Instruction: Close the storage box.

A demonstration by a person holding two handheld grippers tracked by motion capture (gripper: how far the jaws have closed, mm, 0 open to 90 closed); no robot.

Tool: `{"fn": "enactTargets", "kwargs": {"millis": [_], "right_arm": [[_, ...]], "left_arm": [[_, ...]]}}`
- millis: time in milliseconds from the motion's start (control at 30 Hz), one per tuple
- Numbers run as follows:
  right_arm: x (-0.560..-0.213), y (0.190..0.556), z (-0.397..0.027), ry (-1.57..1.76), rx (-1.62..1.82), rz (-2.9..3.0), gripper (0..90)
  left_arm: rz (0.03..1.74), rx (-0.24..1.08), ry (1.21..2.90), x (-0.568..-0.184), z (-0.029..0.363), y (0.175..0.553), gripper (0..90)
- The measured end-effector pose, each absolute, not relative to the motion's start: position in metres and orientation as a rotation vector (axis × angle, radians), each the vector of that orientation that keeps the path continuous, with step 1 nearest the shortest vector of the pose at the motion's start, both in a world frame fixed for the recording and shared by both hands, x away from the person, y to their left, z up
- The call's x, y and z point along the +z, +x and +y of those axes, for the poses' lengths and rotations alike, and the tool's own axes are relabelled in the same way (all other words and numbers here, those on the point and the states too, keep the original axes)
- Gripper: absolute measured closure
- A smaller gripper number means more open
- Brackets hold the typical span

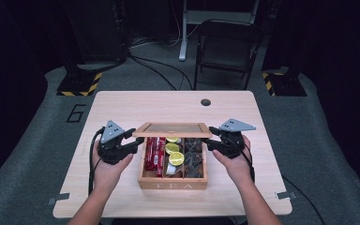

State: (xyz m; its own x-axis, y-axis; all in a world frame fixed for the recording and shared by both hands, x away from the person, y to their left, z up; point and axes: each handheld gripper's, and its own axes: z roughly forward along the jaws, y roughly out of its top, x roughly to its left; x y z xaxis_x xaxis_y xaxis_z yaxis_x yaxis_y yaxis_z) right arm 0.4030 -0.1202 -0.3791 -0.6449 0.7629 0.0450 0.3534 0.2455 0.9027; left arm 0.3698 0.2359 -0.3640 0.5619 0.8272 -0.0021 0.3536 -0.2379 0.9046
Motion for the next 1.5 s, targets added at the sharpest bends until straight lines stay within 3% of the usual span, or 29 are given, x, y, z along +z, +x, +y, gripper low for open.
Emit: {"fn": "enactTargets", "kwargs": {"millis": [600,1500], "right_arm": [[-0.360,0.383,-0.125,0.958,1.390,2.144,50.7],[-0.382,0.359,-0.126,0.926,1.347,2.180,50.5]], "left_arm": [[0.977,0.588,1.854,-0.361,0.236,0.373,53.3],[0.903,0.556,1.879,-0.387,0.243,0.350,49.6]]}}
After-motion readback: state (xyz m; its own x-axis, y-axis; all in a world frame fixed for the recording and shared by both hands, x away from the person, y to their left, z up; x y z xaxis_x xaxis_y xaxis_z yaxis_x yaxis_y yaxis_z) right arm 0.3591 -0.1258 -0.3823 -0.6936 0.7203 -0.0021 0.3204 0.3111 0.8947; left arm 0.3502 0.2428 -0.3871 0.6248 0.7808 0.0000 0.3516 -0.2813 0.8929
